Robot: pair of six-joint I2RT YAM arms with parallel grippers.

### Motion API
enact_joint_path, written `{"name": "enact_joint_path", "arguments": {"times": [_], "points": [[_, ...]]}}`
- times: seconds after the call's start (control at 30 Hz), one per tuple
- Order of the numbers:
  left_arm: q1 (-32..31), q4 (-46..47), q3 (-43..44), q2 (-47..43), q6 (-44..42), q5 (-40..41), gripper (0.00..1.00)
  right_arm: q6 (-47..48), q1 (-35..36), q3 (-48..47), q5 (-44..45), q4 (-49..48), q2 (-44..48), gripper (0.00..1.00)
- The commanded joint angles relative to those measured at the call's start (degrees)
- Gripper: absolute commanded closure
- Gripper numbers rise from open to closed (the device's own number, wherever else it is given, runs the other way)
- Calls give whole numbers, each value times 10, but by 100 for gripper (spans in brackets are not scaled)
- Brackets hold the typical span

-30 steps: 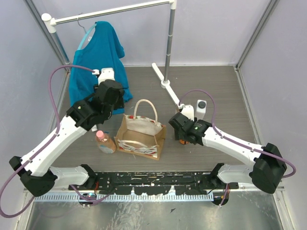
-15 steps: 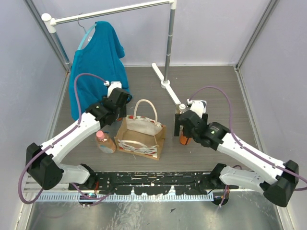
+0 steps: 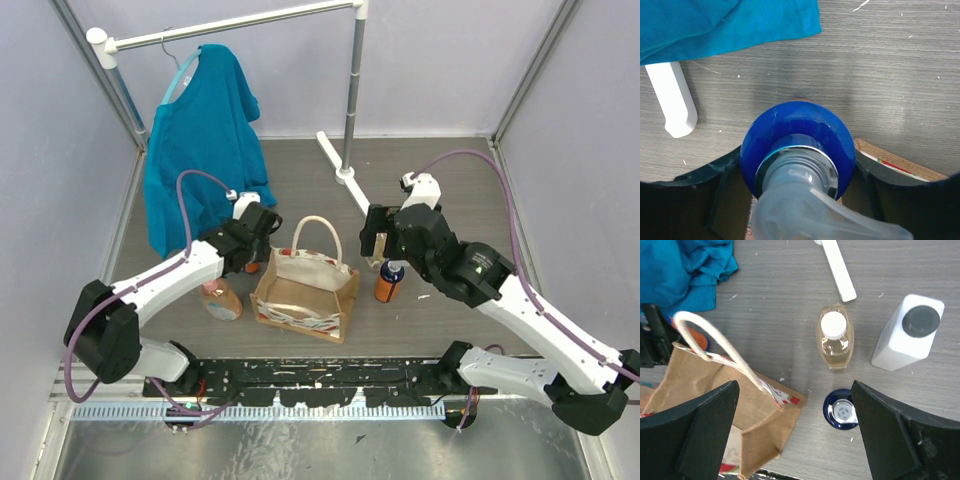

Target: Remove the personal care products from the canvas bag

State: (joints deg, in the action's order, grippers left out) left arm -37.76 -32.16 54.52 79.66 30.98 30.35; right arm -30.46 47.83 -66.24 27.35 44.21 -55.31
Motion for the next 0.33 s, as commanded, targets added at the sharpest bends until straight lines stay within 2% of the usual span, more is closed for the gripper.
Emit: {"name": "enact_joint_path", "arguments": {"times": [0.0, 0.13, 0.2, 0.3], "points": [[1, 44, 1, 4, 22, -1, 27, 43, 2, -66, 20, -25, -28, 0], [-1, 22, 1, -13, 29, 0, 15, 73, 2, -133, 30, -23, -65, 0], [-7, -5, 7, -28, 38, 21, 2, 89, 0, -155, 28, -38, -73, 0], [-21, -53, 28, -62, 45, 53, 2, 95, -5, -182, 29, -50, -83, 0]]}}
